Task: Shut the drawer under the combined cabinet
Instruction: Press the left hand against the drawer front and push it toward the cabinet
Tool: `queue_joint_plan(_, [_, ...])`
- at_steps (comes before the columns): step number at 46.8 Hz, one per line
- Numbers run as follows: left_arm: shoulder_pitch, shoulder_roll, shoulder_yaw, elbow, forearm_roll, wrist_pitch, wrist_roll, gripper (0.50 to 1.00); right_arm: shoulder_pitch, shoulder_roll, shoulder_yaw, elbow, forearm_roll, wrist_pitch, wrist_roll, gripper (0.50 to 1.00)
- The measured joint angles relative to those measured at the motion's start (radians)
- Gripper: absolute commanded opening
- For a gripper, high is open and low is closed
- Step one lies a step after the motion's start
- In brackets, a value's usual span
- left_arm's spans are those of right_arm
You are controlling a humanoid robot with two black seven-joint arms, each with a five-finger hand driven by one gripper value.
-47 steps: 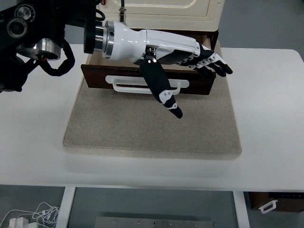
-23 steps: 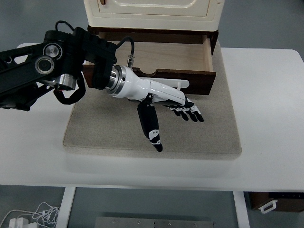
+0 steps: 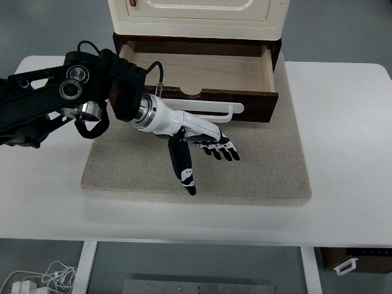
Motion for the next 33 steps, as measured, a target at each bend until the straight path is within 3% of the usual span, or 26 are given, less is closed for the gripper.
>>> queue_joint_plan(33, [-0.005,0.006,-0.014,0.077,0.016,0.0,0.0,1.0,0.0,0.0,0.0,0.0,0.0,0.0,0.0,0.952])
